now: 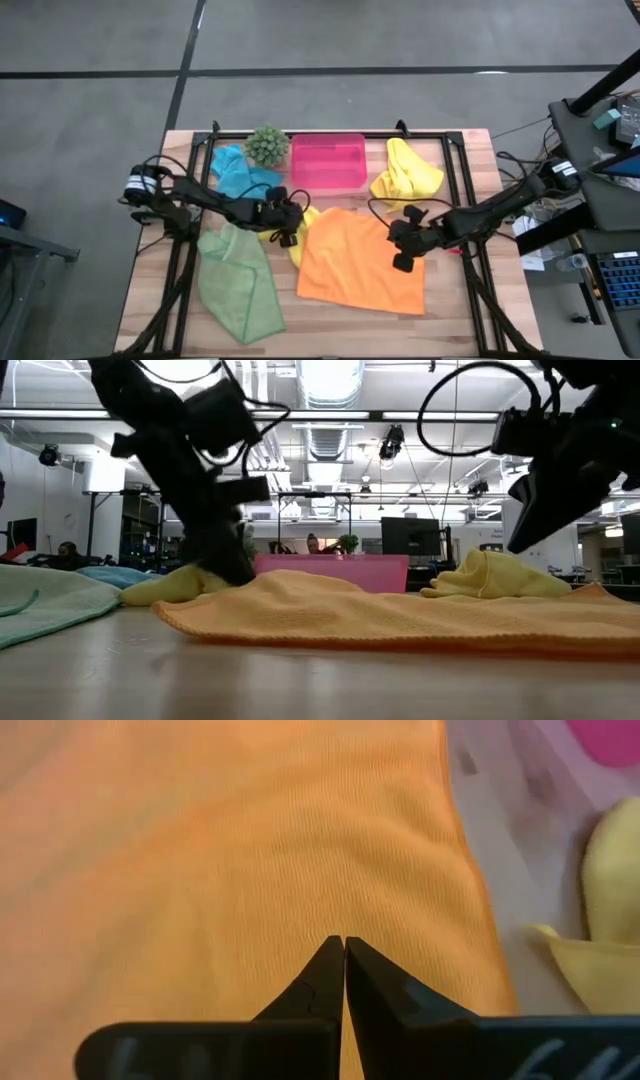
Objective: Fold microfiber towels
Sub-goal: Fold the orange microfiber towel
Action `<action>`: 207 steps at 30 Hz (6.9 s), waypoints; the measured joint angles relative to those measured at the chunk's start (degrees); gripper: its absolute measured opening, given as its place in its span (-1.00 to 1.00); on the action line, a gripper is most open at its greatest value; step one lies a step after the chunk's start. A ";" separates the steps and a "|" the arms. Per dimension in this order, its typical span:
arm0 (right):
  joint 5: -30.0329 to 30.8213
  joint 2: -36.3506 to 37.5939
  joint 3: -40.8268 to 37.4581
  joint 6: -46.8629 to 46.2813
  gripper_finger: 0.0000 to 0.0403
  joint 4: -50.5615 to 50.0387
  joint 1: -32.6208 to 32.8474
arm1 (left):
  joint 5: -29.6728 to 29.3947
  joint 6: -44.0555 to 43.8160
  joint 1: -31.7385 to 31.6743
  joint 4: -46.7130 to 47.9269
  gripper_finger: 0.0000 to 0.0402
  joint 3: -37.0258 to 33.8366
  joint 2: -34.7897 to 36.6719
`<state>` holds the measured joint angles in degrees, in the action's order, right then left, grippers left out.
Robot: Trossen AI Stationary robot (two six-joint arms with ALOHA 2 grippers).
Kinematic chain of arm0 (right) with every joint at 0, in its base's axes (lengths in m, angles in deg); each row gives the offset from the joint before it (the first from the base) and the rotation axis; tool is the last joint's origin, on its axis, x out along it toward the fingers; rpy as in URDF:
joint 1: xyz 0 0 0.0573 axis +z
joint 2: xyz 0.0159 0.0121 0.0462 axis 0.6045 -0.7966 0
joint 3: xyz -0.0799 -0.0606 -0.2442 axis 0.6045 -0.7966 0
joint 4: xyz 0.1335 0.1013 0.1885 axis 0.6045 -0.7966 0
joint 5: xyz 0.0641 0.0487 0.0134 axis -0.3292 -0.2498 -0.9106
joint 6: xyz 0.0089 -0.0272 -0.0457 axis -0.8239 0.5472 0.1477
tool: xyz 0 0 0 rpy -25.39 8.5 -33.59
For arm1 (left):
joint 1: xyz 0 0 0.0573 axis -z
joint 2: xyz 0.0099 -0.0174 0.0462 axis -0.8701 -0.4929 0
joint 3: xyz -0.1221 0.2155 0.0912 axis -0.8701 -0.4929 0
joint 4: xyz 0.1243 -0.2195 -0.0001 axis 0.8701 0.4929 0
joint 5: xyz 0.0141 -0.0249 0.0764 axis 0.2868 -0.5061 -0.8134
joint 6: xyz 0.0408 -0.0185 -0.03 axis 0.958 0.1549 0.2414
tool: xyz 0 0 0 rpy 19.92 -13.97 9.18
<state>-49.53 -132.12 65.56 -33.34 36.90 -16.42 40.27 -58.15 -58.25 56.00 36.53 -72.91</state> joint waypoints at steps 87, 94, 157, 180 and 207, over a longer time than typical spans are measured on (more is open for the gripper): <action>-7.78 -27.58 30.68 -28.42 -0.42 -18.52 27.54 | 14.56 -13.08 28.53 11.18 0.19 12.83 -3.04; -7.43 -30.24 28.93 -29.58 -0.06 -18.60 30.58 | 12.07 -6.44 28.79 9.88 0.21 12.81 -6.71; -16.76 -23.83 37.86 -36.24 -0.96 -44.85 33.46 | 25.72 -20.02 26.41 5.16 -1.00 22.81 -5.13; -6.42 -23.83 23.78 -22.26 -0.95 -45.52 18.83 | 15.07 -16.86 16.65 10.38 -1.00 18.51 -5.13; -5.99 -21.53 23.25 -26.44 -0.60 -35.72 21.38 | 20.10 -13.98 15.90 11.22 -0.15 19.17 -3.20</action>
<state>-55.52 -153.65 88.81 -59.79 1.18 4.96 60.37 -72.13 -42.35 67.22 55.70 -76.11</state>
